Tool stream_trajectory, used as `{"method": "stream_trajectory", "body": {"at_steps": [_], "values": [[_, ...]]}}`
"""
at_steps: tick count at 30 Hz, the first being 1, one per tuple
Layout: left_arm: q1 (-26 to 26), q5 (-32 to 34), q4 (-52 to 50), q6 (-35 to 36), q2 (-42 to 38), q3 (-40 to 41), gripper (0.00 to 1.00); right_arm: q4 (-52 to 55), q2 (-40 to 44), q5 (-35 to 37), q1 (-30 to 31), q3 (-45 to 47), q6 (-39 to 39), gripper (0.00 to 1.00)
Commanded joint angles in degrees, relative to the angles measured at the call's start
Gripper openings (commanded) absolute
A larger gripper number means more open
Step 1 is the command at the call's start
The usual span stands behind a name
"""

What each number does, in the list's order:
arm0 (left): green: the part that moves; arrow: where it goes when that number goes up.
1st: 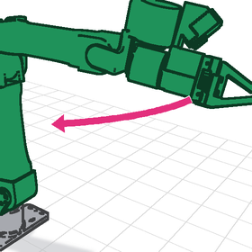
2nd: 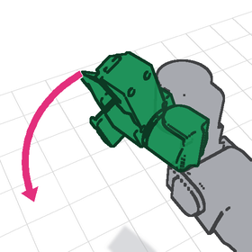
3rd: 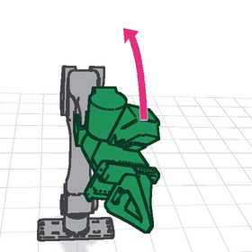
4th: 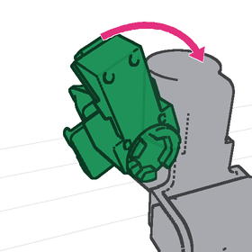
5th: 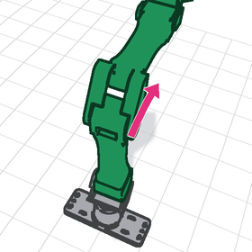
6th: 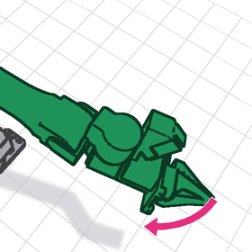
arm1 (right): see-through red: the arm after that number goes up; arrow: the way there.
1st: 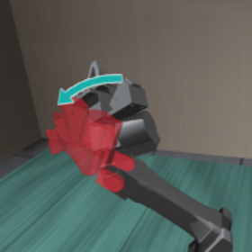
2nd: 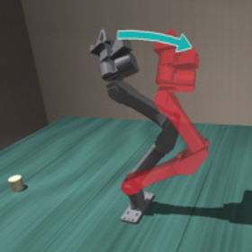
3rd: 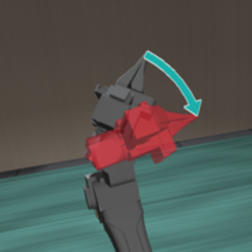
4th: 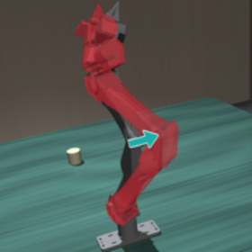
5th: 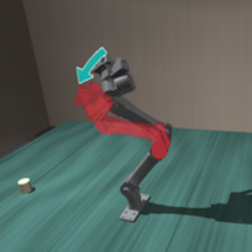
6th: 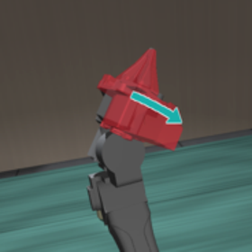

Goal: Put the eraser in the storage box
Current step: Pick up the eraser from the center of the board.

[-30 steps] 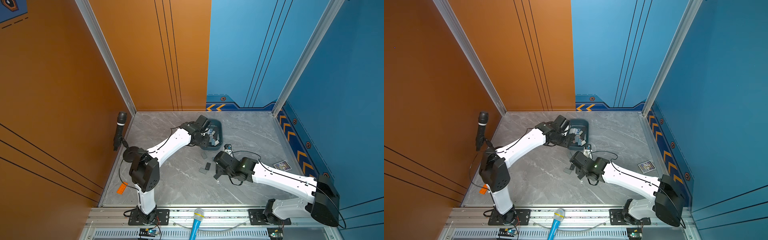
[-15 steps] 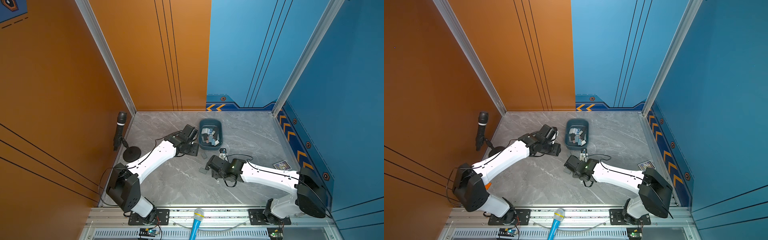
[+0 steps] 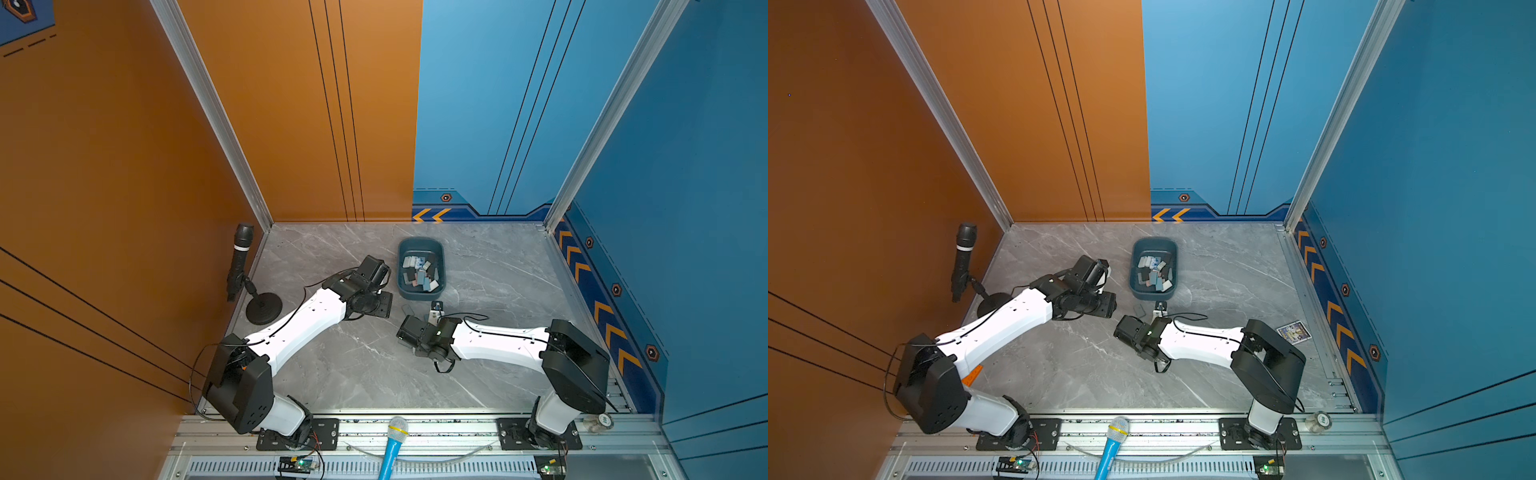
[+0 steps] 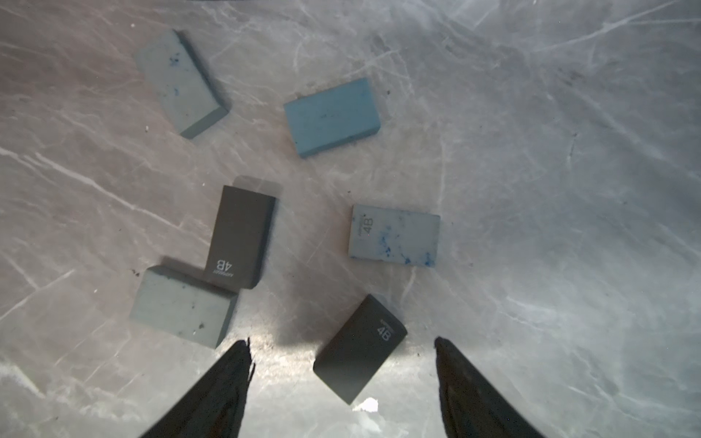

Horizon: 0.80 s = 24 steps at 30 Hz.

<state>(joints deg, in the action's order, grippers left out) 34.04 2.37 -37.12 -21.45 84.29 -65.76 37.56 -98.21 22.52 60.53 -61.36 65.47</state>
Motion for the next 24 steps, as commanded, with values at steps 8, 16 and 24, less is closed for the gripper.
{"method": "stream_trajectory", "body": {"at_steps": [8,16,24], "values": [[-1.35,-1.49,0.78,-0.68,-2.05,2.19,0.62,2.87,-3.01,2.64,-0.24,-0.15,5.41,0.77],[-1.69,-1.65,1.57,-0.86,-2.14,3.13,0.62,2.86,-3.95,1.56,0.25,2.69,7.38,0.77],[-1.91,-1.98,1.92,-0.96,-1.94,3.61,0.62,3.37,-3.41,1.05,0.81,4.95,8.90,0.77]]}}
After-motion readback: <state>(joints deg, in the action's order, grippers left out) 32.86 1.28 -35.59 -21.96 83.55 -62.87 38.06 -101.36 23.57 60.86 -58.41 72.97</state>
